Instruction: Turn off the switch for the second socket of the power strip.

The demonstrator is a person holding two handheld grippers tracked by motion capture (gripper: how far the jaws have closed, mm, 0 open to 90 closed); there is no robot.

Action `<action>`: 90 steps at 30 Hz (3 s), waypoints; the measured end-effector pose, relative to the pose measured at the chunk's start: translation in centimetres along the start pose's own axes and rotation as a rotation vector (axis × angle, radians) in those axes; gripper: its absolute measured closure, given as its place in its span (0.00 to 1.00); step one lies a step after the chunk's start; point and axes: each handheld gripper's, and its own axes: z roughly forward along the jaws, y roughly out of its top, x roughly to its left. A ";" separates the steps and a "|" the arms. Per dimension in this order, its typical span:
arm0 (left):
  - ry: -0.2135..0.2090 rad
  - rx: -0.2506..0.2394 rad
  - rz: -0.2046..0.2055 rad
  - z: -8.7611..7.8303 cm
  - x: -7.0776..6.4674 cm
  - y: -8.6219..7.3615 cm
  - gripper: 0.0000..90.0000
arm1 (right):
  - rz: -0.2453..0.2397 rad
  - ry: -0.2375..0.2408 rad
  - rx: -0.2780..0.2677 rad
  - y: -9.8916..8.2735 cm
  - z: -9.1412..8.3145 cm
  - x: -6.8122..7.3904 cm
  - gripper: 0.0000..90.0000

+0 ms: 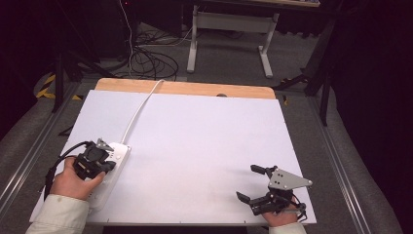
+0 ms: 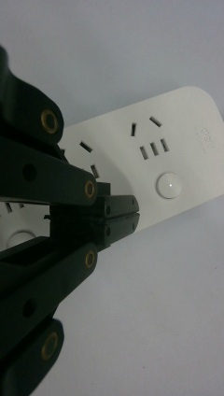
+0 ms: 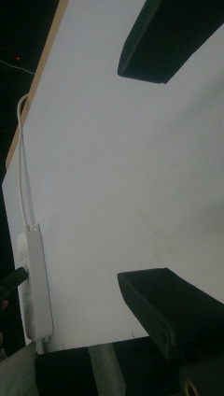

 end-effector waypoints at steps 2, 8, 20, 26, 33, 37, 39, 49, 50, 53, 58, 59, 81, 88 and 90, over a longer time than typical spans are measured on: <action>-0.004 -0.003 -0.004 0.0 0.1 0.0 1.00 | -0.001 -0.001 0.000 0.0 0.0 0.0 0.04; 0.001 -0.003 -0.003 0.0 0.0 -0.1 1.00 | 0.001 -0.002 -0.003 0.0 0.0 0.1 0.04; 0.022 -0.008 -0.004 0.1 0.0 -0.1 1.00 | 0.000 -0.002 -0.003 0.0 -0.1 0.0 0.04; 0.052 -0.009 0.015 0.1 -0.5 -0.2 1.00 | 0.000 -0.001 0.000 0.0 0.0 0.1 0.04; 0.047 -0.023 0.019 0.1 -0.3 -0.3 1.00 | 0.000 0.000 0.003 0.0 0.0 0.1 0.04; 0.041 -0.029 0.024 0.2 -0.4 -0.4 1.00 | 0.001 0.003 0.003 0.0 0.1 0.1 0.04; 0.051 -0.029 0.027 0.1 -0.4 -0.4 1.00 | 0.001 0.004 0.003 0.0 0.1 0.1 0.04; 0.039 -0.031 0.026 0.3 -0.5 -0.5 1.00 | 0.003 0.004 0.004 0.0 0.1 0.1 0.04; 0.038 -0.032 0.023 0.2 -0.5 -0.5 1.00 | 0.003 0.004 0.003 0.0 0.1 0.1 0.04; 0.071 -0.044 0.021 0.2 -0.7 -0.4 1.00 | 0.006 0.001 0.004 -0.1 0.0 0.0 0.04; 0.042 -0.086 -0.009 -0.5 -0.4 -0.5 0.96 | 0.008 0.000 0.003 -0.1 0.0 0.0 0.04; 0.042 -0.086 -0.009 -0.5 -0.4 -0.5 0.96 | 0.008 0.000 0.003 -0.1 0.0 0.0 0.04; 0.040 -0.209 0.021 -4.7 -1.3 -0.1 0.89 | 0.011 -0.002 0.005 -0.1 0.0 -0.1 0.04; 0.002 -0.295 0.028 -5.6 -1.4 -0.2 0.64 | 0.008 0.000 0.004 -0.2 0.0 -0.1 0.04; -0.043 -0.340 0.032 -5.9 -1.5 -0.2 0.60 | 0.009 -0.001 0.004 -0.2 0.0 -0.1 0.04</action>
